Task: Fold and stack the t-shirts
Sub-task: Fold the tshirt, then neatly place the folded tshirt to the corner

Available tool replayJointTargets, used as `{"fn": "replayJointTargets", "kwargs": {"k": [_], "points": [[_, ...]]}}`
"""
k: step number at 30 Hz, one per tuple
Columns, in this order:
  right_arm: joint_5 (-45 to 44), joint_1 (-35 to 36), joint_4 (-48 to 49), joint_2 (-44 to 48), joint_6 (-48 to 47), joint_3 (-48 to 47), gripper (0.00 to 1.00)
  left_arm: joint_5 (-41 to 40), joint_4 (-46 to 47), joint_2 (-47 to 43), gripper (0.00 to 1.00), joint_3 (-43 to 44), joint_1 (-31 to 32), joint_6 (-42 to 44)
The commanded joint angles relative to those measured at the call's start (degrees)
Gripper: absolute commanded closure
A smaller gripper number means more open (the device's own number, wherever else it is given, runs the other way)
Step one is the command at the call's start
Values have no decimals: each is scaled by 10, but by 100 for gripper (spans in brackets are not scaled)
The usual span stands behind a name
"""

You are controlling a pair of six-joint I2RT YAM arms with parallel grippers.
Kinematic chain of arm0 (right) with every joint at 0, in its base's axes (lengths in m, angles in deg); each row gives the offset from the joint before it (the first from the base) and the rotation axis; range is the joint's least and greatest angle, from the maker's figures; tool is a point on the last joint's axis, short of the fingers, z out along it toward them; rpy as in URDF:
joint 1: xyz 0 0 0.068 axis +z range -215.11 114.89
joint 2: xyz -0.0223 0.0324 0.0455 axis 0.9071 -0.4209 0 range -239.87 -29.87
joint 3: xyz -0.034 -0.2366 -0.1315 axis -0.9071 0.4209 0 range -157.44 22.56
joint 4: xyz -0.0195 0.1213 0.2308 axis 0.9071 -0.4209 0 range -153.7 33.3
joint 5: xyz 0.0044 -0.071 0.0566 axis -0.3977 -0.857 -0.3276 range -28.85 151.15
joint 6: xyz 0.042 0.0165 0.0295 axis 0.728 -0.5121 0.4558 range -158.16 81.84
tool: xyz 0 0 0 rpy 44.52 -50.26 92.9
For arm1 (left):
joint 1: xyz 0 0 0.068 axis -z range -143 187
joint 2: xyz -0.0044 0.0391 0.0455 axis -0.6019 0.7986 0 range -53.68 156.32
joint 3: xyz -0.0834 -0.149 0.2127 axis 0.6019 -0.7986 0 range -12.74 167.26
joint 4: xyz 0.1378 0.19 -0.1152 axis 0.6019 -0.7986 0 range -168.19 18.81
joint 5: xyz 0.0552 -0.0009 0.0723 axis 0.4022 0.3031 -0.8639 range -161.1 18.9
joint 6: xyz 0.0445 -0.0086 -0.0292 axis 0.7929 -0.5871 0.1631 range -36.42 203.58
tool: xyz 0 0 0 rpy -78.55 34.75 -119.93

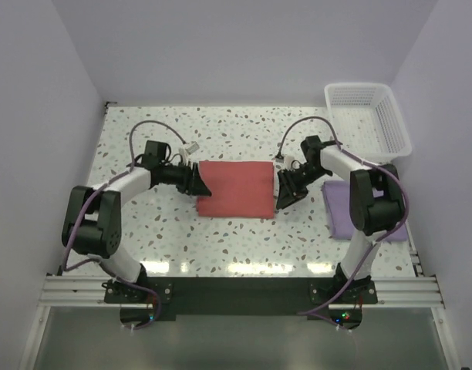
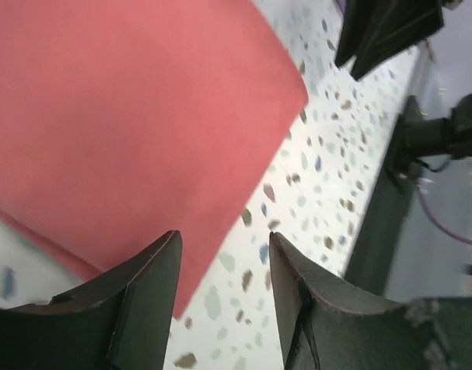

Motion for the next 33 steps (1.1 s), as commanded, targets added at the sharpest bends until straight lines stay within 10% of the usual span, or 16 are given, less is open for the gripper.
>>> {"fn": "replayJointTargets", "kwargs": {"k": [1,12,26,33], "points": [[-41,-13,-34,73,-29,-5,65,-137,22,-76,45,60,66,88],[-133,-31,230,166,260,66,41,-444,282,-88,38,-51,391,420],[-178,-31,308,158,396,136,27,-492,417,73,45,-43,497,484],[-167,-30,313,137,405,140,23,-484,429,89,89,-30,484,434]]}}
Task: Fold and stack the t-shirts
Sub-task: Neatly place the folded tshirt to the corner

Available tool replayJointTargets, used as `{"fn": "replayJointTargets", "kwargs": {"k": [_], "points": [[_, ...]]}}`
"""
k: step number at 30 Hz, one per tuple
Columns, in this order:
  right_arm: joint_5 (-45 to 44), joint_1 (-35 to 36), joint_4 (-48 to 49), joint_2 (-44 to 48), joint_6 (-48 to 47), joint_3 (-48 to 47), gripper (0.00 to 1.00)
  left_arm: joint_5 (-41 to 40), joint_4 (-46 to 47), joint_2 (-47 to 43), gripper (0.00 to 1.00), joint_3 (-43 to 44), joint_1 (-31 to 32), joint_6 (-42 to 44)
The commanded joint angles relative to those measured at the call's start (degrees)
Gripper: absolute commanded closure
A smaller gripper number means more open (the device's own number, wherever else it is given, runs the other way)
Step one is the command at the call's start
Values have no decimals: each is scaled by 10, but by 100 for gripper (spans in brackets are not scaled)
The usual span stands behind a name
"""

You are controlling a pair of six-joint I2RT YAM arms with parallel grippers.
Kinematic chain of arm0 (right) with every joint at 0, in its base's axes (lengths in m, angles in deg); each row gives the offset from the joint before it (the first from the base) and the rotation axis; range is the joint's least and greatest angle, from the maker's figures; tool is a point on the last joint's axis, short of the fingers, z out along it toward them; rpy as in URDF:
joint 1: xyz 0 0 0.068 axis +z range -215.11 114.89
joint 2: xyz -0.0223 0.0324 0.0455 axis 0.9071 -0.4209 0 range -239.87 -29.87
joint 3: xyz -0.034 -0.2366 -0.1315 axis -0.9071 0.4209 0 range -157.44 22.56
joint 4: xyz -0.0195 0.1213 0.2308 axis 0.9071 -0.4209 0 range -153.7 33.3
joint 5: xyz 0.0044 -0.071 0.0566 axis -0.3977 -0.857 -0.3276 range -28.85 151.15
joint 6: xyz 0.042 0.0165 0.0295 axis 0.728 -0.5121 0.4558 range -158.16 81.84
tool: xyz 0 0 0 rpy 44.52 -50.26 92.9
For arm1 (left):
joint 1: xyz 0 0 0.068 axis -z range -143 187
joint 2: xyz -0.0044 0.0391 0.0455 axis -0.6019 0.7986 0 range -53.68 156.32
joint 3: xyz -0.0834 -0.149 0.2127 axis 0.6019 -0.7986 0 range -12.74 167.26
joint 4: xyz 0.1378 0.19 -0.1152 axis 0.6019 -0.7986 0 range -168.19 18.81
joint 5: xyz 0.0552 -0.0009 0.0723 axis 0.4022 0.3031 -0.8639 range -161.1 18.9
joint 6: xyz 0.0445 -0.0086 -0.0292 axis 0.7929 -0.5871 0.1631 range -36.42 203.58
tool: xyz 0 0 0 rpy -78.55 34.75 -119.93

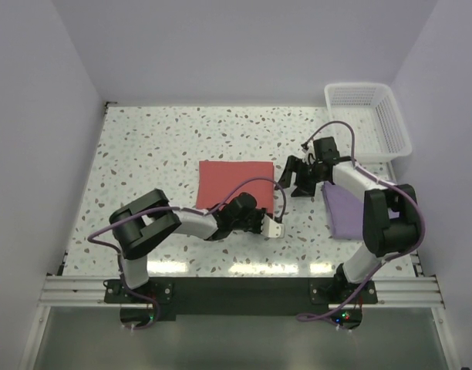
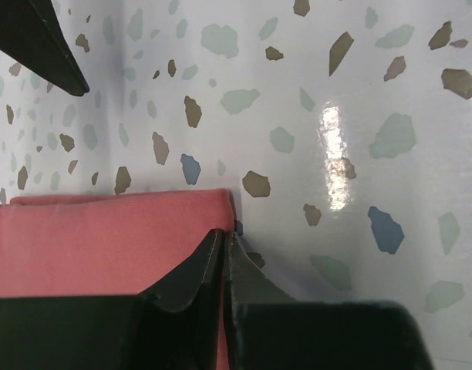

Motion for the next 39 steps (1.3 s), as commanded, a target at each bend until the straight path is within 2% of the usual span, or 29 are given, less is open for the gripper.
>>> {"fn": "replayJointTargets", "kwargs": {"k": [1,3,8,11,19,26,29,32,35,36,38,39], "points": [[7,-1,29,-16,20,-1,22,27,33,-18,94,16,-12,-37],[18,-1,34,-25,29,0,20,47,24,-47,100,21,-23,-75],[51,5,70,-54,69,10,18,105,9,-93,100,29,-43,-144],[78,12,87,-78,88,8,18,127,2,-105,100,32,-50,-158],[188,29,96,-175,116,-43,29,157,1,-116,100,20,-56,-152],[228,47,37,-228,102,-76,39,168,-1,-122,100,11,-57,-147],[229,47,7,-243,82,-84,45,174,-1,-125,100,8,-57,-144],[226,47,1,-255,75,-91,57,183,-3,-126,100,6,-58,-144],[219,45,-24,-262,43,-113,81,187,-14,-132,100,6,-57,-144],[202,45,-37,-260,28,-131,97,183,-20,-134,95,11,-58,-148],[177,46,-97,-249,-28,-153,100,181,-57,-149,83,21,-62,-161],[155,45,-121,-244,-48,-175,100,181,-71,-156,72,34,-65,-170]]}}
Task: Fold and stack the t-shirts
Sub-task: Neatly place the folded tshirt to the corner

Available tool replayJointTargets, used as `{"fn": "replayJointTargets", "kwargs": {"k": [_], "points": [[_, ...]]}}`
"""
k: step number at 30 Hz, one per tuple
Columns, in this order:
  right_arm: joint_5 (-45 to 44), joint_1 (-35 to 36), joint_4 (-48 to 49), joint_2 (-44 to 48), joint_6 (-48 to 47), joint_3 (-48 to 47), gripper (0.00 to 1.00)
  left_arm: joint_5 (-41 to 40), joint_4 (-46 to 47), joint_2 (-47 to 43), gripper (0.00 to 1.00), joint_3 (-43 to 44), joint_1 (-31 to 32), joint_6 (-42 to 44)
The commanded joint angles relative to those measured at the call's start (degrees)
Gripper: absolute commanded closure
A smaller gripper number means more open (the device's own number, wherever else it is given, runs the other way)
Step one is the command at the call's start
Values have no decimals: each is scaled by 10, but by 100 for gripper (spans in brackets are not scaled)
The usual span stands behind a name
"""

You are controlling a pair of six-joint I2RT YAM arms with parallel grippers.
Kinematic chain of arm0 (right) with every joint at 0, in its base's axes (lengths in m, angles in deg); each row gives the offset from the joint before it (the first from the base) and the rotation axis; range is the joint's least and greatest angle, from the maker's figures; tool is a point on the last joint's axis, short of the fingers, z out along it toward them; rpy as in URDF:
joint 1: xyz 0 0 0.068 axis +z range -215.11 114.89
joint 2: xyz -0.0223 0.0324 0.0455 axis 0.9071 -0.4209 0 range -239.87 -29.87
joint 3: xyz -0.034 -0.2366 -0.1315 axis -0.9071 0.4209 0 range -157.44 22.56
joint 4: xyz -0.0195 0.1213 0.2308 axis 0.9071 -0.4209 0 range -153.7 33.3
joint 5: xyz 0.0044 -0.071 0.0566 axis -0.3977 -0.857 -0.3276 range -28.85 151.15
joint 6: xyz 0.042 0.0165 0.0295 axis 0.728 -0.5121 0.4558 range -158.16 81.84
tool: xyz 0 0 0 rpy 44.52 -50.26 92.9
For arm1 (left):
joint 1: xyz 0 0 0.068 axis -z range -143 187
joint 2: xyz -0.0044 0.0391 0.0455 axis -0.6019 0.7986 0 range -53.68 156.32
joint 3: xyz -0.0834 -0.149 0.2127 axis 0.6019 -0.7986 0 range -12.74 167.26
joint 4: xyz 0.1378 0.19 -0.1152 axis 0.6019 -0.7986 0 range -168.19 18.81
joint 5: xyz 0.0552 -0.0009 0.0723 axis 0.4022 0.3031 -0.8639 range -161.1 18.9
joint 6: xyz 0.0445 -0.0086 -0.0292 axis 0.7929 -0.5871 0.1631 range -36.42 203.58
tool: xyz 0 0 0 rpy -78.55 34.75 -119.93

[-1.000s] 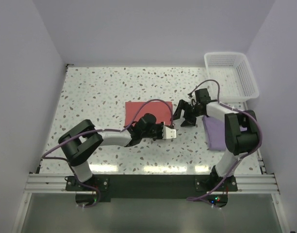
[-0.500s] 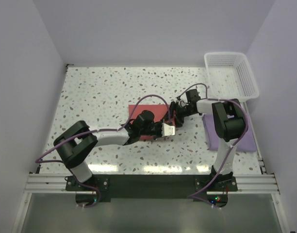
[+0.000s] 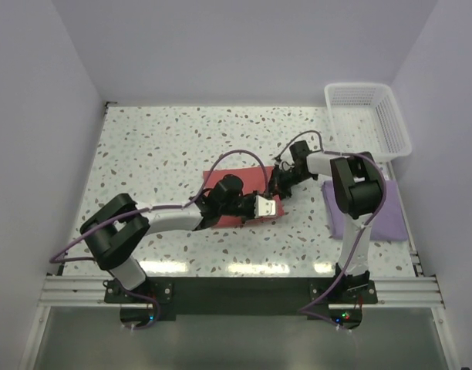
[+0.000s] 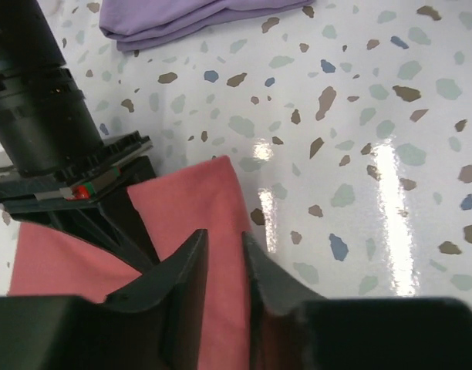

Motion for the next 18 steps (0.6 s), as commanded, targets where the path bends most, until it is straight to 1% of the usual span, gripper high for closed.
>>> {"fn": "replayJointTargets", "kwargs": {"k": [1,2,3,4,5,7,8,9,10,11,13,14,15,16,18], "points": [[-70,-1,-134,14,-92,-56,100,21,-42,-56,68,32,-12,-37],[-81,-1,-154,36,-126,-62,100,28,-81,-76,61,46,-26,-54],[-94,-1,-176,46,-145,-71,100,33,-106,-87,58,53,-34,-57],[-127,-1,-216,61,-162,-74,100,34,-131,-97,55,61,-40,-59],[-140,-1,-236,72,-204,-76,100,34,-172,-122,50,67,-51,-63],[-178,-1,-297,105,-249,-78,100,32,-204,-149,46,70,-59,-58],[-198,-1,-313,118,-280,-73,100,29,-250,-173,41,70,-62,-48],[-213,-1,-323,154,-296,-58,100,25,-265,-183,40,69,-63,-39],[-228,-1,-338,172,-313,-48,100,17,-284,-194,33,68,-63,-31],[-258,-1,-339,195,-327,-36,100,9,-311,-209,22,69,-63,-28],[-283,-1,-348,252,-343,-7,100,-7,-337,-219,19,72,-64,-25],[-303,-1,-355,284,-366,6,100,-12,-361,-230,0,73,-64,-22],[-319,-3,-355,284,-374,13,100,-14,-369,-235,0,70,-64,-22],[-328,-4,-356,311,-380,19,100,-16,-375,-240,0,68,-65,-21],[-356,-11,-359,331,-400,17,100,-25,-399,-253,0,64,-65,-21]]}}
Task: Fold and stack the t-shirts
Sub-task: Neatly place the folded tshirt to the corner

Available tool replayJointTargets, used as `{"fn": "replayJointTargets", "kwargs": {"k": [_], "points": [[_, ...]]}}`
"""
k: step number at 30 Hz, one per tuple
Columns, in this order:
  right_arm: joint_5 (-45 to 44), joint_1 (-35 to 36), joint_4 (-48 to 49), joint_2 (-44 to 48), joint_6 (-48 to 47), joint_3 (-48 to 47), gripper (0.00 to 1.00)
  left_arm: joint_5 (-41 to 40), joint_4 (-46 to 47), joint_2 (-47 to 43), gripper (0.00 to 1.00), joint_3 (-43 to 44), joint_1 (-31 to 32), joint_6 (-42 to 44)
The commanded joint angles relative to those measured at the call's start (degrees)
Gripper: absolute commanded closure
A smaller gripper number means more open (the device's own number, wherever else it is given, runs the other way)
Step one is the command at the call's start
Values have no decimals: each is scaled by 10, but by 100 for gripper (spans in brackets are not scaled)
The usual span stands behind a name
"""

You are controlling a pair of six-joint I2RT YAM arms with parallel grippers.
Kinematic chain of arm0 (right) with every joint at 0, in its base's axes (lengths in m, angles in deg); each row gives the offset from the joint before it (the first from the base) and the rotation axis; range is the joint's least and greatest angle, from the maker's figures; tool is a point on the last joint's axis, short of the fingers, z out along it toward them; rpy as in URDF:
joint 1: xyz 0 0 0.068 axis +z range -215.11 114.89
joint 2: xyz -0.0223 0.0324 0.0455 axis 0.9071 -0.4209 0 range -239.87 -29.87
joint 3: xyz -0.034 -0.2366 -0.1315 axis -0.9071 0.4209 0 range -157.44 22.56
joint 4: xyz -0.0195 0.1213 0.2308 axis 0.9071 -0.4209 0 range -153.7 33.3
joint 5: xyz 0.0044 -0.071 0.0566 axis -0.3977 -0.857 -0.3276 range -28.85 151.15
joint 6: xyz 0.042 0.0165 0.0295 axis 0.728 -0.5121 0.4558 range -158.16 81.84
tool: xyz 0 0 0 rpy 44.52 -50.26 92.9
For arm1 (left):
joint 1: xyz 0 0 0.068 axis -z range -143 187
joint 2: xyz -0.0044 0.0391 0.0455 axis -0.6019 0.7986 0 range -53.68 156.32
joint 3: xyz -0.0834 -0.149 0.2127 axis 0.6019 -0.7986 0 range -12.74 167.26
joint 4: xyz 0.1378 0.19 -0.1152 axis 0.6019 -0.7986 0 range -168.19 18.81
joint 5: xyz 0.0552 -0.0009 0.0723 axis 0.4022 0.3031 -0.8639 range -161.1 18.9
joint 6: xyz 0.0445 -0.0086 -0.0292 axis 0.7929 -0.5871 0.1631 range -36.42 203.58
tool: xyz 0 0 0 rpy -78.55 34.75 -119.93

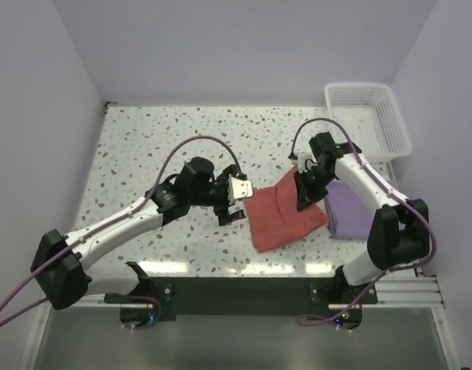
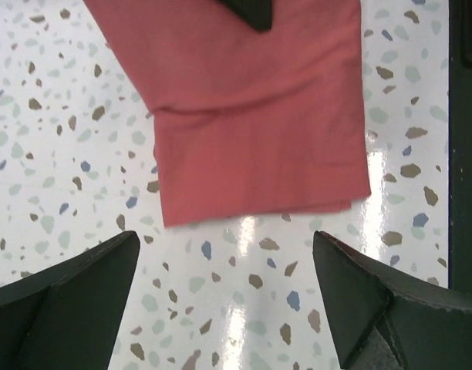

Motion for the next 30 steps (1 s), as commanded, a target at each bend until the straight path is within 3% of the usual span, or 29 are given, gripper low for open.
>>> {"fn": "replayJointTargets", "kwargs": {"k": [1,18,30], "points": [[-82,-13,-33,41,-70,4,100,-27,-77,-26,0,2,-4,6],[-167,-89,-144,146,-146,-76,100,-64,-110,-92,0,-63,-9,46],[-143,-128,-194,143,-139,-169,100,-66,-124,-111,0,-78,-10,58]]}}
